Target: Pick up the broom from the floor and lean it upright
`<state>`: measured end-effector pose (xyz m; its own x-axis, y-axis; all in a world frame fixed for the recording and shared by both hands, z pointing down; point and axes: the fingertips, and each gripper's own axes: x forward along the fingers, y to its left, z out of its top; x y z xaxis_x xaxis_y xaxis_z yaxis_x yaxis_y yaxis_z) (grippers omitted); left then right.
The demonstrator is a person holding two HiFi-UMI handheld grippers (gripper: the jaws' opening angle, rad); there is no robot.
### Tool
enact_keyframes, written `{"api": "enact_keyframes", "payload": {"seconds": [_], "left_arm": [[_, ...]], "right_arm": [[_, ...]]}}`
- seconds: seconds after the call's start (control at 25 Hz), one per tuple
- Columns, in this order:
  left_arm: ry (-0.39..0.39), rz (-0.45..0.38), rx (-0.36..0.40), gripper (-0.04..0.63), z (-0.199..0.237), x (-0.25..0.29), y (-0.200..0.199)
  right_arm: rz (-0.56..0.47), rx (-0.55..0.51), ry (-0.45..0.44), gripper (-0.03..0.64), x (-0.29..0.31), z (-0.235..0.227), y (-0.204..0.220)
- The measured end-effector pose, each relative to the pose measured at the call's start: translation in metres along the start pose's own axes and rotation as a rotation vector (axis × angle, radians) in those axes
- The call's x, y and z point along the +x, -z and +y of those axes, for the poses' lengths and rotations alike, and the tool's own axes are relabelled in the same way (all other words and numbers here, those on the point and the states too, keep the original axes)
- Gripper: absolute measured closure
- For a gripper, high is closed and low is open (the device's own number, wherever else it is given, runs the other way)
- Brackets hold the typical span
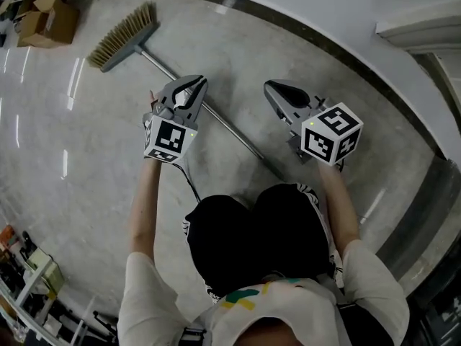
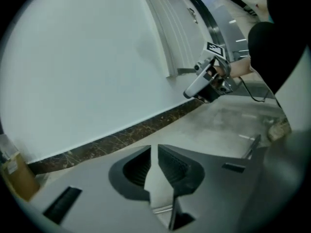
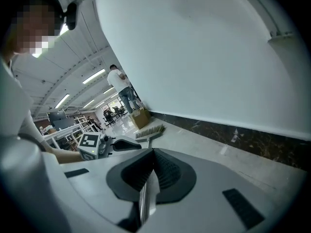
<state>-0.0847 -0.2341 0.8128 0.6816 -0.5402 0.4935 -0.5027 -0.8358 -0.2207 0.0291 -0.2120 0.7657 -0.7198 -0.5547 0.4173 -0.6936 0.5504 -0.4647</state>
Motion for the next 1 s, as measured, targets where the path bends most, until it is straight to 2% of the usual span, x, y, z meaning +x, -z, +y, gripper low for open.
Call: {"api": "enact_keyframes", "payload": {"seconds": [0.04,0.12,0.16,0.24,0.36,0.48,0.56,0.64,0.8,1.0], "left_arm": [[0.054,0.017,0.019,0.491,-0.006,0.004,0.005],[0.164,0.077,0.073,0.344,-0.018,0.013,0.019],[0.225,0.126,0.119,0.322,-0.025,0.017,0.029],[0.36,0.259,0.25,0.316,-0.042,0.023,0.054],[0.569,0.485,0.486,0.318,-0.066,0.02,0.095],[0.729,0.64,0.643,0.318,-0.078,0.008,0.123],[0.786,0.703,0.732,0.318,-0.081,0.006,0.134],[0.801,0.718,0.822,0.318,-0.084,0.011,0.14],[0.841,0.724,0.899,0.319,-0.098,0.02,0.147],[0.909,0.774,1.045,0.336,-0.107,0.021,0.154]], "right_arm": [[0.003,0.002,-0.003,0.604,0.001,0.0,0.002],[0.011,0.004,-0.008,0.604,0.002,0.001,0.007],[0.014,0.005,-0.013,0.604,0.002,0.002,0.009],[0.02,0.001,-0.027,0.604,0.002,0.004,0.012],[0.05,-0.002,-0.045,0.604,0.006,0.006,0.021],[0.092,0.001,-0.055,0.604,0.009,0.008,0.035],[0.112,0.001,-0.058,0.604,0.01,0.007,0.043],[0.119,0.009,-0.056,0.604,0.01,0.005,0.048],[0.117,0.019,-0.048,0.604,0.008,0.006,0.051],[0.088,0.041,-0.018,0.604,-0.002,-0.01,0.042]]}}
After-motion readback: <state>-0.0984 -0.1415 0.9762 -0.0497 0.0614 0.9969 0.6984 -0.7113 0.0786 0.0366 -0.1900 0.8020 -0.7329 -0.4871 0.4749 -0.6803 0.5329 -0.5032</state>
